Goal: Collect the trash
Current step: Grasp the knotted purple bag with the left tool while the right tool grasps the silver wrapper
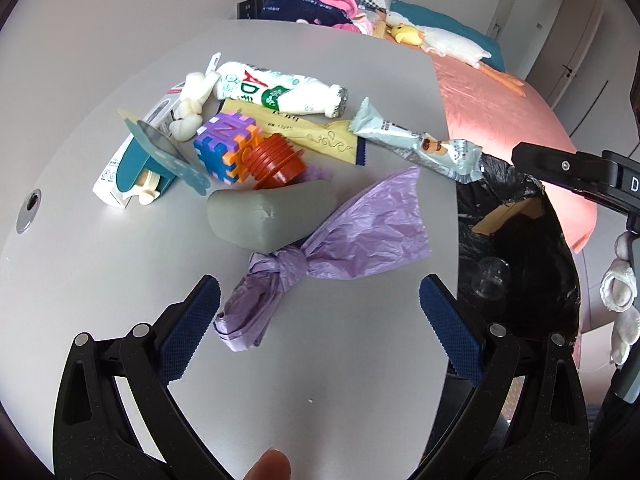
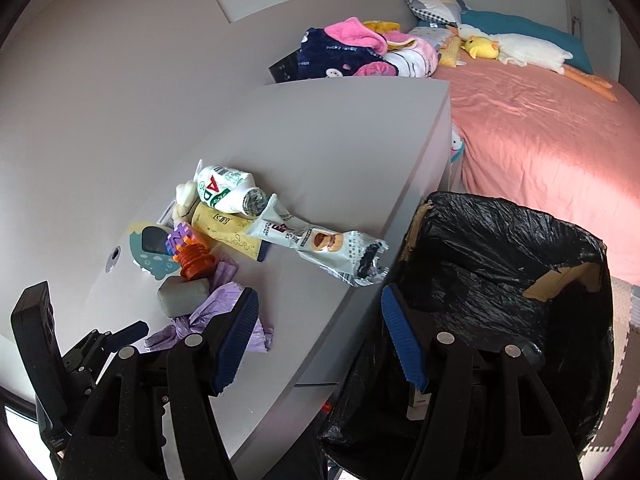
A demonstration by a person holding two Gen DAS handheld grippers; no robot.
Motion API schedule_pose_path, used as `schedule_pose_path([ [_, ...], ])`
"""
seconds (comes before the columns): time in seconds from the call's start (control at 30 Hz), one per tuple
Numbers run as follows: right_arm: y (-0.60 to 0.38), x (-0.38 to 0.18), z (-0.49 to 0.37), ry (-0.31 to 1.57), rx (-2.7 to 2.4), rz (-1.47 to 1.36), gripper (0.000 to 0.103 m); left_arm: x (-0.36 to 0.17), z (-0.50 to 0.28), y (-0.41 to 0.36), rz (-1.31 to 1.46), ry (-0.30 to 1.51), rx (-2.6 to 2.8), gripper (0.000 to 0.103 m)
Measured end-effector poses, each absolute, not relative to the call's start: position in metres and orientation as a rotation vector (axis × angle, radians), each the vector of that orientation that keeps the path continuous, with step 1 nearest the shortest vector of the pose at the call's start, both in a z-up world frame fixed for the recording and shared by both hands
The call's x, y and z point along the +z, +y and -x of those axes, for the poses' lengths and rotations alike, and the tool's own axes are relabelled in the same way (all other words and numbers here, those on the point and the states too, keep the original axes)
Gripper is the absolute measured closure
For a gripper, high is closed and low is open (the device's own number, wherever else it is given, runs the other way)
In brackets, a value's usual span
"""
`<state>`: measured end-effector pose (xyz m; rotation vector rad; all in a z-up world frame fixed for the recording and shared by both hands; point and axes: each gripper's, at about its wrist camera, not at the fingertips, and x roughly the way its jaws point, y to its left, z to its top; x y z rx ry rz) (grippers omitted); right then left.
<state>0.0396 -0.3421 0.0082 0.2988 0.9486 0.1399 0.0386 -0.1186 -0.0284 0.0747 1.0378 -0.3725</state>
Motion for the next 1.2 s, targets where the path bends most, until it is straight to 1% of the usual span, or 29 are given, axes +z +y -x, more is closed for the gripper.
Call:
schedule_pose_path([
  [0.2, -0.324, 0.002, -0.065, 0.975, 0.165, -0.246, 0.038, -0.047, -0.051, -0.107, -0.073, 1.072, -0.388, 0.008],
  [0.33, -0.313, -0.005, -0.085, 0.997, 0.173, -0.206, 0.038, -0.055, -0.060, -0.104, -0.081, 1.083, -0.401, 0.017],
  [0.57, -0.297, -0.017, -0.111, 1.024, 0.188, -0.131, 0.038, -0.057, -0.066, -0.103, -0.127, 1.062, -0.415, 0.018],
  [0.67, -0.293, -0.025, -0.118, 1.036, 0.178, -0.109, 0.038, -0.056, -0.068, -0.100, -0.110, 1.070, -0.440, 0.016],
  [0.77, -0.293, -0.031, -0.123, 1.047, 0.176, -0.106, 0.038, -0.057, -0.073, -0.096, -0.102, 1.100, -0.458, 0.007],
  [0.87, -0.292, -0.033, -0.125, 1.044, 0.165, -0.085, 0.038, -0.063, -0.065, -0.106, -0.248, 1.091, -0.384, 0.006],
  [0.93, -0.292, -0.033, -0.127, 1.043, 0.161, -0.078, 0.039, -0.064, -0.063, -0.105, -0.234, 1.076, -0.381, 0.006],
  [1.0, -0.291, -0.036, -0.129, 1.049, 0.161, -0.072, 0.046, -0.064, -0.061, -0.103, -0.233, 1.054, -0.385, 0.006],
  [1.07, -0.290, -0.040, -0.131, 1.069, 0.161, -0.062, 0.062, -0.065, -0.058, -0.102, -0.231, 1.034, -0.389, 0.006],
  [1.1, -0.290, -0.044, -0.132, 1.081, 0.163, -0.059, 0.065, -0.065, -0.055, -0.099, -0.230, 1.026, -0.391, 0.008],
  [1.13, -0.290, -0.047, -0.132, 1.090, 0.166, -0.058, 0.072, -0.064, -0.053, -0.097, -0.227, 1.015, -0.390, 0.017],
  [1.17, -0.290, -0.050, -0.132, 1.088, 0.167, -0.058, 0.075, -0.063, -0.050, -0.097, -0.225, 1.000, -0.391, 0.025],
  [1.2, -0.290, -0.051, -0.130, 1.079, 0.163, -0.052, 0.076, -0.062, -0.047, -0.097, -0.223, 0.991, -0.390, 0.041],
])
